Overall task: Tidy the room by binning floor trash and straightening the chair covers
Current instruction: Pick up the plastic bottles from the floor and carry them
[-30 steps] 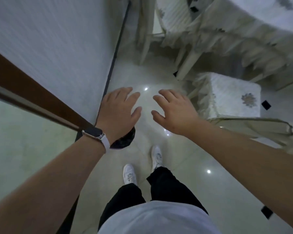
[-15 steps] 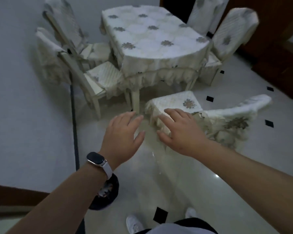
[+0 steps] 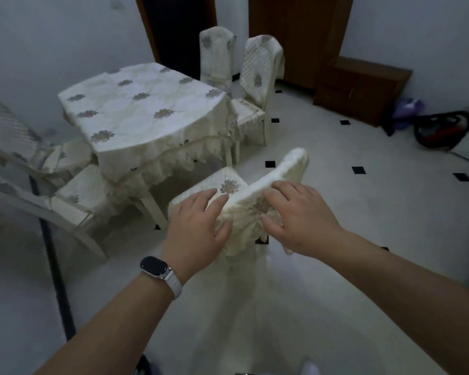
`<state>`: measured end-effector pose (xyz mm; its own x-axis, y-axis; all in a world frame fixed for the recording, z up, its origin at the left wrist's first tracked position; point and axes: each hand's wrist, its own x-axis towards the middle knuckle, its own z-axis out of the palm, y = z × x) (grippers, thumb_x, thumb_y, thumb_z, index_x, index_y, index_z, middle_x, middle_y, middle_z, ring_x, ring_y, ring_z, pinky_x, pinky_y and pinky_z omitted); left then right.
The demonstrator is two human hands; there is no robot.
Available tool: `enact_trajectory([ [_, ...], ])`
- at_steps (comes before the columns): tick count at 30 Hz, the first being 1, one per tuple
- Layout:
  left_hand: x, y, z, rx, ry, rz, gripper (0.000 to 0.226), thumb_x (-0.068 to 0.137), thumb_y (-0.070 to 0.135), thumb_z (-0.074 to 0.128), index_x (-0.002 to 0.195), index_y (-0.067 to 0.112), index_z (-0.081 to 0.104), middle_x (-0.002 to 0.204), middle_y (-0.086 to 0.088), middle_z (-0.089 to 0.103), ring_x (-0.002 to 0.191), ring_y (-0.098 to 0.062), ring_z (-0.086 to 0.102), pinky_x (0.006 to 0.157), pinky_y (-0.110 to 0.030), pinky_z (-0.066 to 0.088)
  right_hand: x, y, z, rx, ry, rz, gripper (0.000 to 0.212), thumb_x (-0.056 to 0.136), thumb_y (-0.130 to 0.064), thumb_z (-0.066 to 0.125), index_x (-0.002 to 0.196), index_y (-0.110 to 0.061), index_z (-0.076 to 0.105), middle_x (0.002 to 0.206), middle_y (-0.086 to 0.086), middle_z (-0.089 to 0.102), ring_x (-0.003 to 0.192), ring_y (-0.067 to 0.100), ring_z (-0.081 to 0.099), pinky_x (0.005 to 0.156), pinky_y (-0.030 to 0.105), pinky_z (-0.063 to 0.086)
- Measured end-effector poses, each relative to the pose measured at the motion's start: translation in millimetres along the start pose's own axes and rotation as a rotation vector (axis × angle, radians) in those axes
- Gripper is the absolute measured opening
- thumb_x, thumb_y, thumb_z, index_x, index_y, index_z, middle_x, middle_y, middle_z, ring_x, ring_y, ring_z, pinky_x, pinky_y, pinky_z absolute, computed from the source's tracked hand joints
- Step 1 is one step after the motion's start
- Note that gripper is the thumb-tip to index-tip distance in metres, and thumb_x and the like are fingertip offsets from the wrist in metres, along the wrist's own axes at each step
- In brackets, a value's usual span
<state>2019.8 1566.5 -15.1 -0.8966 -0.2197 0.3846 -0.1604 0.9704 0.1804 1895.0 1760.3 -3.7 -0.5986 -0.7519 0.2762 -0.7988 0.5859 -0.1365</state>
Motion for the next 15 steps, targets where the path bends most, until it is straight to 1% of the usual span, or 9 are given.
enact_trajectory([
  [3,37.8,50.7,21.0,-0.016,0.019,0.049,0.047,0.089,0.043,0.051,0.126,0.018,0.064,0.129,-0.007,0.062,0.118,-0.029,0.057,0.096,-0.046,0.045,-13.1,62.3,-12.7,-0.003,0.038,0.051,0.053,0.087,-0.050,0.040,0.118,-0.014,0.063,0.118,0.007,0.062,0.108,0.029,0.057,0.091,0.041,0.043],
  [5,61.0,82.5,34.5,-0.023,0.012,0.068,0.046,0.090,0.044,0.051,0.127,0.019,0.063,0.130,-0.006,0.062,0.120,-0.027,0.056,0.097,-0.045,0.044,-20.9,101.2,-21.0,-0.018,0.047,0.089,0.054,0.087,-0.052,0.039,0.119,-0.015,0.063,0.119,0.006,0.062,0.109,0.028,0.057,0.092,0.040,0.042],
  [8,93.4,123.6,55.7,-0.024,-0.005,0.093,0.045,0.090,0.043,0.054,0.128,0.021,0.062,0.131,-0.005,0.061,0.121,-0.027,0.055,0.099,-0.044,0.043,-33.2,154.9,-31.4,-0.020,0.064,0.139,0.055,0.088,-0.052,0.038,0.120,-0.015,0.063,0.121,0.009,0.062,0.111,0.029,0.057,0.093,0.041,0.044],
  [12,132.3,170.0,74.2,-0.046,-0.029,0.125,0.047,0.091,0.044,0.052,0.133,0.023,0.058,0.135,-0.003,0.058,0.124,-0.025,0.052,0.102,-0.043,0.039,-48.9,211.5,-37.7,-0.002,0.138,0.214,0.052,0.088,-0.049,0.044,0.119,-0.013,0.064,0.120,0.010,0.063,0.110,0.030,0.058,0.091,0.042,0.045],
  [15,157.7,194.4,85.9,-0.057,-0.031,0.178,0.048,0.092,0.044,0.050,0.132,0.021,0.060,0.135,-0.004,0.059,0.122,-0.027,0.053,0.100,-0.043,0.040,-51.5,242.9,-40.2,-0.001,0.169,0.247,0.052,0.088,-0.048,0.044,0.120,-0.013,0.064,0.119,0.009,0.063,0.109,0.029,0.058,0.091,0.040,0.044],
])
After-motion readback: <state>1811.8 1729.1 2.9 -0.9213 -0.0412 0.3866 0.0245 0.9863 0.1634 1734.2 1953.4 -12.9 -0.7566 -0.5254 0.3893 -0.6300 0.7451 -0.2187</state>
